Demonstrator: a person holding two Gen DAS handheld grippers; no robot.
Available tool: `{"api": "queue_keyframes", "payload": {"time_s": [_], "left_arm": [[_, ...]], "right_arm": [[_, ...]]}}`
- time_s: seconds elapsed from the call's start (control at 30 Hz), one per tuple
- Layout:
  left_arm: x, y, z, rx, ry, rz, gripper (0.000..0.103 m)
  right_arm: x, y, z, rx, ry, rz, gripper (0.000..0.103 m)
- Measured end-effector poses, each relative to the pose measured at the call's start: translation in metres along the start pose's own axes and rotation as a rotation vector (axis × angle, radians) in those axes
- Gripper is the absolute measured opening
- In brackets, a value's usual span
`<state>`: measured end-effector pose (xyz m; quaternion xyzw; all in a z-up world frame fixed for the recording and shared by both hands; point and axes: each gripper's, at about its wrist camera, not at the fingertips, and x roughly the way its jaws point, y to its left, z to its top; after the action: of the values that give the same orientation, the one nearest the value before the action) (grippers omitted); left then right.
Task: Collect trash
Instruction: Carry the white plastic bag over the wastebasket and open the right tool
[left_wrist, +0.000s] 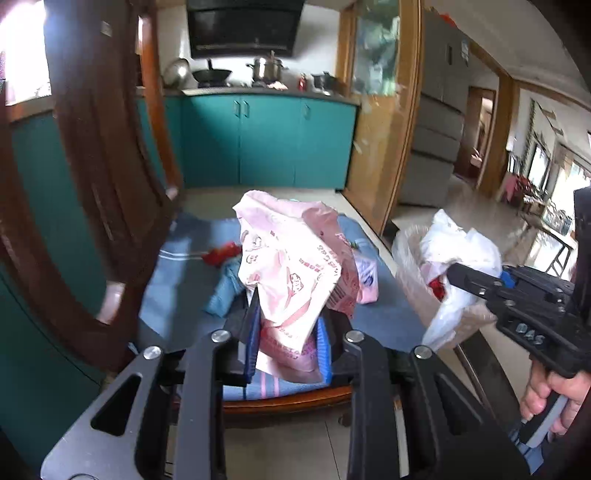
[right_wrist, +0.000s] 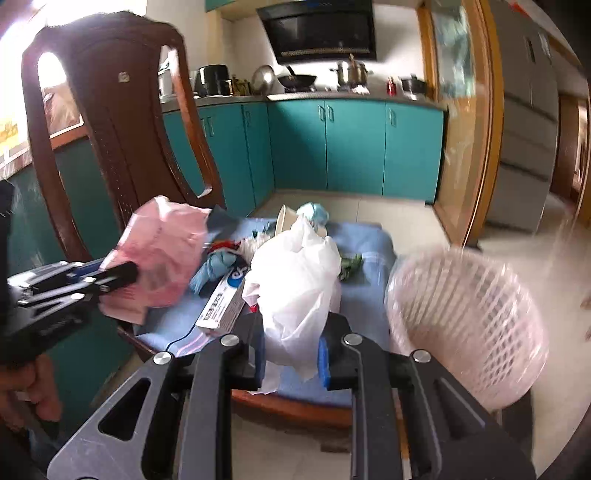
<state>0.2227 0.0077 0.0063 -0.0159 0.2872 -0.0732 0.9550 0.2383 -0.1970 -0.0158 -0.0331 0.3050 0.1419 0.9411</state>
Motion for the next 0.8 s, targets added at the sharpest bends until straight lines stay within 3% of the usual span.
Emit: {"api": "queue_keyframes", "payload": {"time_s": [0.13, 0.27, 0.4, 0.8], "left_arm": [[-0.006, 0.001, -0.003, -0.045, 0.009, -0.005, 0.026], [0.001, -0.006, -0.014, -0.009, 0.043, 0.016, 0.026], [-0.002, -0.011, -0.023, 0.013, 0.028, 0.063, 0.026], [0.007, -0.009, -0.02, -0.037, 0.045, 0.017, 0.026]], "right_arm": [[0.006, 0.003, -0.003, -0.001, -0.009, -0.007, 0.022], [0.009, -0.001, -0.017, 0.044, 0.002, 0.0, 0.022], [0.008, -0.002, -0.015, 0.053, -0.011, -0.008, 0.022], [0.015, -0.001, -0.019, 0.064, 0.003, -0.015, 0.022]]}}
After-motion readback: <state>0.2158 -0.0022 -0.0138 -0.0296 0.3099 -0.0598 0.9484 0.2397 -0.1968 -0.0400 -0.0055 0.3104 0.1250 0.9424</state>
